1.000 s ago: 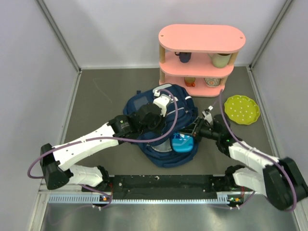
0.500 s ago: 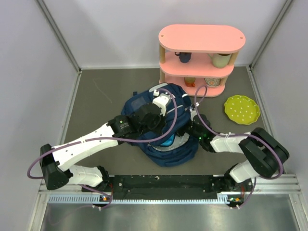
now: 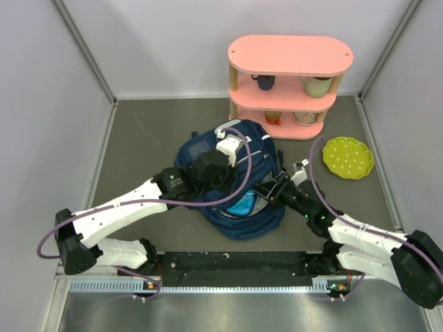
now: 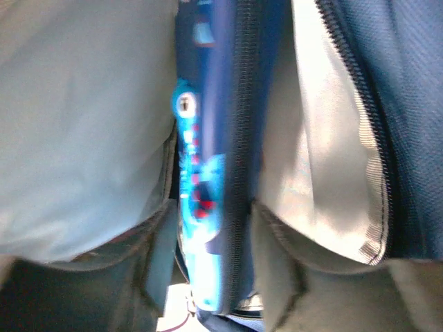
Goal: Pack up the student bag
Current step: Place the stationery in the student bag.
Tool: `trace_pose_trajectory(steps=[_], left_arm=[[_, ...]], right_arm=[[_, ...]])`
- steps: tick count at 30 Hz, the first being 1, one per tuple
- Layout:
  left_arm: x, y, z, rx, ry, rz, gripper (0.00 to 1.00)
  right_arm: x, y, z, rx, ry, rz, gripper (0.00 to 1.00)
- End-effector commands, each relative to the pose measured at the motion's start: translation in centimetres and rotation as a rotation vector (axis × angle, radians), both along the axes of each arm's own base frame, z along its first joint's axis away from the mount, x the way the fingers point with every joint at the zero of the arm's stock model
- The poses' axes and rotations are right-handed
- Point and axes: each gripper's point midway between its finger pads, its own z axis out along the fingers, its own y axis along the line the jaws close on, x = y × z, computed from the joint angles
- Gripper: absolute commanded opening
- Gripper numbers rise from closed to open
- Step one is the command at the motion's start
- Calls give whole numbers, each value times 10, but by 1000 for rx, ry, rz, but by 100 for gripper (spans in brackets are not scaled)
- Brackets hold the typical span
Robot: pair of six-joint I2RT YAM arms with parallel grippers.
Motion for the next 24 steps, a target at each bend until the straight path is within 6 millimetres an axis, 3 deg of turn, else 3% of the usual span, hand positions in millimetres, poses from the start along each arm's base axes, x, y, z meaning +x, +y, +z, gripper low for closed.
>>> trace_pose_trajectory(steps=[1, 2, 3, 4, 6, 18, 22, 24], left_arm=[[6, -11, 57, -206, -95, 20, 0], [6, -12, 57, -207, -93, 16, 0], [6, -12, 56, -207, -91, 17, 0], [5, -13, 56, -210, -91, 13, 0], [5, -15, 54, -212, -87, 8, 0], [2, -22, 47, -231, -59, -12, 0], [2, -17, 44, -230, -60, 11, 0], [2, -15, 41, -226, -58, 19, 0]], right_arm=[[1, 6, 9, 13, -32, 18, 37], [3, 9, 6, 14, -22, 23, 25], [5, 11, 5, 27, -14, 21, 20], [6, 16, 16, 69, -43, 36, 17], [11, 24, 15, 88, -33, 49, 15], [59, 61, 70, 211, -194, 34, 15], [70, 61, 61, 212, -207, 2, 18], [64, 57, 48, 200, -186, 1, 24]])
